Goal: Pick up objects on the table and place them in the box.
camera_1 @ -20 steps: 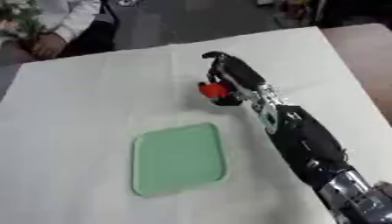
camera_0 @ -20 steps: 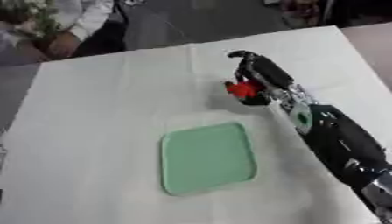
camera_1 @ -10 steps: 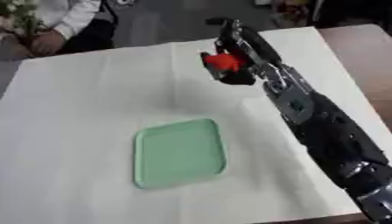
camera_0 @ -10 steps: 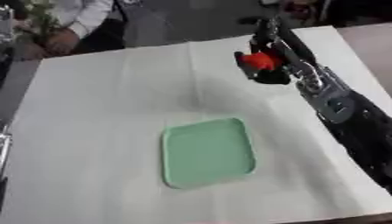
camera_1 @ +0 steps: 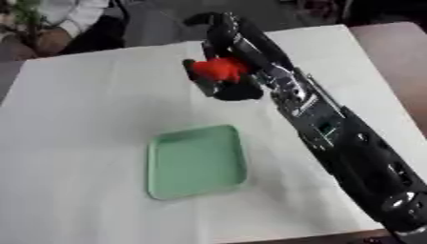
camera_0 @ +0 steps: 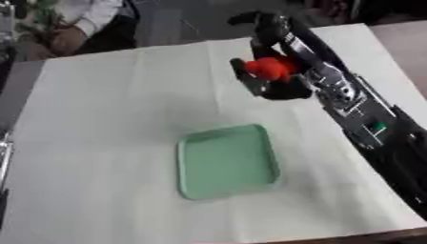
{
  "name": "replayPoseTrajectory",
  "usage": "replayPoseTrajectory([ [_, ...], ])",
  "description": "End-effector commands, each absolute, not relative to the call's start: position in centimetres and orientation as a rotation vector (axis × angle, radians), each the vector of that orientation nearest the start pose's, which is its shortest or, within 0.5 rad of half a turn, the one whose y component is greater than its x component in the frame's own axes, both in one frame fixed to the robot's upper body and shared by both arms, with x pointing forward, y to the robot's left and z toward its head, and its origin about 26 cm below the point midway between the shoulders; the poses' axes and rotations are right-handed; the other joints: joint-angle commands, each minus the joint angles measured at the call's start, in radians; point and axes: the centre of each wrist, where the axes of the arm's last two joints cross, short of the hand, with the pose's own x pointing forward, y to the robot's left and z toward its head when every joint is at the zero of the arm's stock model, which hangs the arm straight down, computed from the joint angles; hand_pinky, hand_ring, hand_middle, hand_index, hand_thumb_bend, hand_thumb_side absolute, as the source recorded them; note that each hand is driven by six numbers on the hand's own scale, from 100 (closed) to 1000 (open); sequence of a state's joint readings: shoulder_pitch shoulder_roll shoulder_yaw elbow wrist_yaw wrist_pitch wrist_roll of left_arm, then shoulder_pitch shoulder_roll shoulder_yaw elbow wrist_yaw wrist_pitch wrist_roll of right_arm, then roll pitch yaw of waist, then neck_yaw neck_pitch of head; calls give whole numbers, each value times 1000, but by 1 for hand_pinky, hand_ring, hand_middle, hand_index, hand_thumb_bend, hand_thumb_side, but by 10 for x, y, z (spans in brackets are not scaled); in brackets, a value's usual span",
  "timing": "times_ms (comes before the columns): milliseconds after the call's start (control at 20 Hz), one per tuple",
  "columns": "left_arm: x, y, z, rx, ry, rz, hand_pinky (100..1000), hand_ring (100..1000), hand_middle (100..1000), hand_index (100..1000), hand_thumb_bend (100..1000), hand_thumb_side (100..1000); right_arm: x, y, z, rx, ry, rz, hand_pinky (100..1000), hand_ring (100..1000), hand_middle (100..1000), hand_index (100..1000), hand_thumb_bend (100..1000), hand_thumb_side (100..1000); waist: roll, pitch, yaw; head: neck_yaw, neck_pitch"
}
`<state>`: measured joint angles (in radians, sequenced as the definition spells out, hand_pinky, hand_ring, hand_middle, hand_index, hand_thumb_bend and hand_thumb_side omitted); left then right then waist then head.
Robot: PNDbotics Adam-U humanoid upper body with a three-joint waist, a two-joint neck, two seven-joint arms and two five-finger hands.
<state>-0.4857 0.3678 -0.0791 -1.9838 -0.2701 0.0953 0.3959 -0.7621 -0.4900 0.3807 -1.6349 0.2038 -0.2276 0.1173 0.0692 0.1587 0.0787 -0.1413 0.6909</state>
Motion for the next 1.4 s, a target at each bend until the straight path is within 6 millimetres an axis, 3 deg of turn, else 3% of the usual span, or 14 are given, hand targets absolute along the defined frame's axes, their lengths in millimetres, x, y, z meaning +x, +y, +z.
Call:
replayPoseTrajectory([
  [50, 309, 233, 257, 663, -2483, -146, 478, 615, 715, 845, 492, 783, 370, -173, 244, 207, 3169, -1689, 100, 851, 100, 100, 100, 100, -1, -20, 1, -5, -1],
  [550, 309, 232, 258, 655, -2490, -148, 479, 616, 716, 845, 492, 783, 363, -146, 223, 14, 3118, -1793, 100, 828, 100, 100, 100, 101, 2, -18, 4, -9, 3],
  [1100, 310, 228, 261, 629, -2506, -145, 479, 615, 715, 845, 493, 784, 387, -146, 193, 67, 3140, -1829, 100, 814, 100, 100, 100, 132, 6, -10, 17, -21, -6],
  [1300, 310, 227, 261, 626, -2509, -144, 479, 616, 715, 845, 493, 784, 395, -150, 183, 128, 3136, -1854, 100, 845, 100, 100, 171, 160, 6, -9, 18, -26, -6],
  [1400, 310, 227, 261, 626, -2508, -145, 479, 615, 715, 845, 493, 784, 396, -152, 182, 166, 3124, -1832, 100, 971, 100, 100, 181, 247, 6, -9, 18, -24, -4],
])
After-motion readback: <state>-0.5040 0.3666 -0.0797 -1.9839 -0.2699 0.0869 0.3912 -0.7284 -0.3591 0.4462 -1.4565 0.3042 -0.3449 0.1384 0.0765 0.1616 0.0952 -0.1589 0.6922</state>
